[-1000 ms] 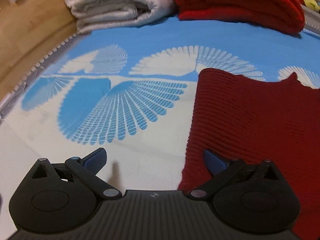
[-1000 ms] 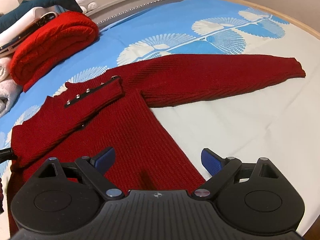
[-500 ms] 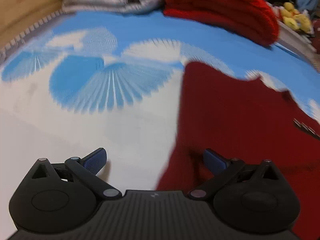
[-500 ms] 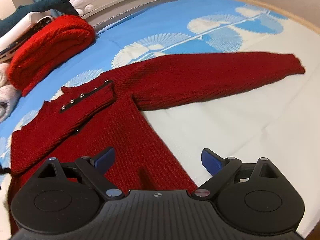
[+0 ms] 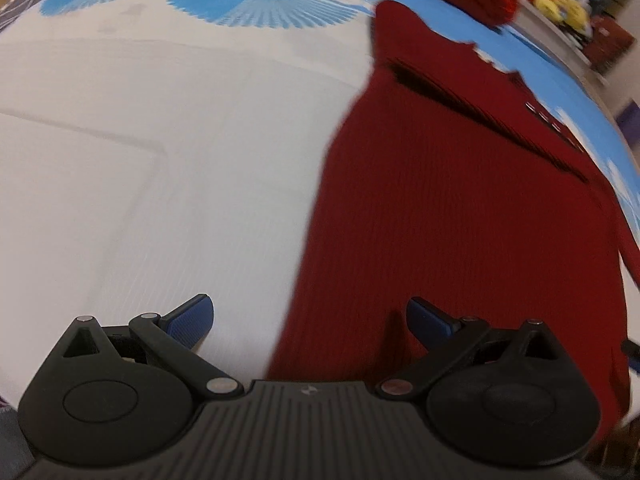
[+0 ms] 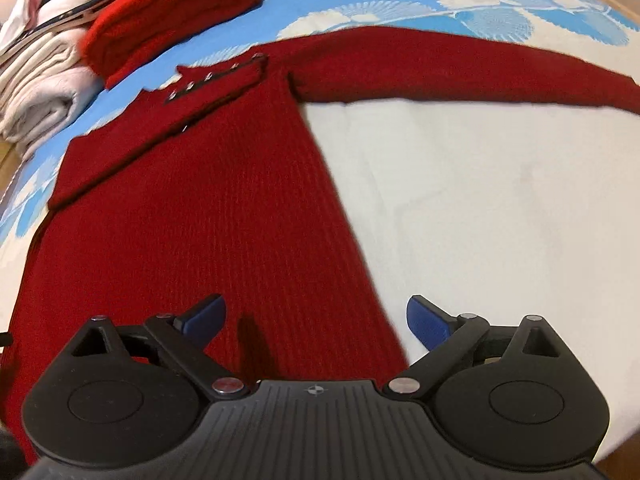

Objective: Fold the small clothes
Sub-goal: 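Grasp the sweater hem with the left gripper while the right gripper grasps it too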

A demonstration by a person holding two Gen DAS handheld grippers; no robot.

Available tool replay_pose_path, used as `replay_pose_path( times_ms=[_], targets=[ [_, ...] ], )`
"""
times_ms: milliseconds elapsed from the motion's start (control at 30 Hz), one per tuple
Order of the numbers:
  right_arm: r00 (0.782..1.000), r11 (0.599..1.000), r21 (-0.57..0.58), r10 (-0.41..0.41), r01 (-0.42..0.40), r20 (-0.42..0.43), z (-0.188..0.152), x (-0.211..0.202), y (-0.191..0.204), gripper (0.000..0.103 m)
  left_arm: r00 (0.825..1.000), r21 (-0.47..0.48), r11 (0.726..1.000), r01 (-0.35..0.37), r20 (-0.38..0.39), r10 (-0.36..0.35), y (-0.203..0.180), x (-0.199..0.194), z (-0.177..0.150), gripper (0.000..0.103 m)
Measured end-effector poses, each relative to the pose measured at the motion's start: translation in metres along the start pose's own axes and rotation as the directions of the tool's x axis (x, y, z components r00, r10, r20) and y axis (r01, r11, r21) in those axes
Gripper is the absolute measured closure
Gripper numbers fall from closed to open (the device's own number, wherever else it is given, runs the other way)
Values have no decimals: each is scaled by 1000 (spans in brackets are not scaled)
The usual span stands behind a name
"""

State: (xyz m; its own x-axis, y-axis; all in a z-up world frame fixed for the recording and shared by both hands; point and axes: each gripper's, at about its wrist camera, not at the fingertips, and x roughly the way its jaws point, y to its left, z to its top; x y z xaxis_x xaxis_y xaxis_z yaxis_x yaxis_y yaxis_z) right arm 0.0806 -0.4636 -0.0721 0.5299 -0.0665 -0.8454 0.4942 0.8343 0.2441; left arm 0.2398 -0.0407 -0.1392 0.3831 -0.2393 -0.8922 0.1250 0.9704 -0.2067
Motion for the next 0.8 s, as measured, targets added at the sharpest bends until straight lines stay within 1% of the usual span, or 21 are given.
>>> replay_pose_path(
  times_ms=[100,167,200,233,267,300,333,367,400,433,467,500,600,667,733,767,800],
  targets=[
    [1000,1000,-21,10,-11,-6,-17,-10,1,6,1000,79,996,31,-1,-31,-6,-8,-22,1],
    [1000,1000,-17,20,-20,-10,-26,-19,1,6,999,103,993,54,1,-54,-8,-13,-32,1],
    [1000,1000,-2,23,-23,-7,-30,-23,0,7,997,107,992,69,11,-70,-8,-17,-37,9],
    [1000,1000,20,16,-17,2,-33,-28,-1,16,996,101,991,84,34,-88,-7,-21,-42,13],
    [1000,999,48,3,-3,18,-37,-33,-2,41,993,90,991,103,48,-107,-4,-24,-46,22],
    [1000,997,80,-9,7,28,-39,-36,-5,82,991,74,991,115,58,-119,-1,-26,-49,33],
    [1000,991,130,13,-16,25,-42,-38,-11,83,991,58,991,117,64,-121,3,-29,-51,42],
    [999,983,179,30,-34,29,-45,-41,-16,84,991,48,993,112,65,-115,6,-30,-52,68],
    [999,980,195,32,-38,35,-46,-44,-17,84,992,36,994,105,62,-107,10,-31,-53,80],
    [999,979,198,31,-38,38,-48,-47,-16,84,991,16,993,117,61,-118,13,-33,-53,82],
    [999,978,205,30,-37,38,-50,-50,-15,84,990,-3,992,126,60,-126,16,-38,-54,87],
    [999,976,215,30,-37,35,-52,-55,-14,85,990,-10,992,128,61,-127,18,-45,-55,95],
    [998,971,230,55,-64,44,-59,-72,-13,85,987,13,990,140,76,-140,24,-63,-62,95],
    [999,974,221,45,-49,21,-63,-74,-11,85,989,21,990,139,57,-140,28,-64,-61,95],
    [1000,976,215,22,-18,-19,-59,-66,-9,85,990,36,991,131,40,-132,31,-61,-63,95],
    [1000,977,213,3,3,-31,-57,-61,-8,83,991,40,991,126,39,-128,31,-59,-62,92],
    [999,975,219,-16,23,-31,-54,-59,-9,75,991,32,992,122,42,-124,32,-58,-61,89]
  ],
)
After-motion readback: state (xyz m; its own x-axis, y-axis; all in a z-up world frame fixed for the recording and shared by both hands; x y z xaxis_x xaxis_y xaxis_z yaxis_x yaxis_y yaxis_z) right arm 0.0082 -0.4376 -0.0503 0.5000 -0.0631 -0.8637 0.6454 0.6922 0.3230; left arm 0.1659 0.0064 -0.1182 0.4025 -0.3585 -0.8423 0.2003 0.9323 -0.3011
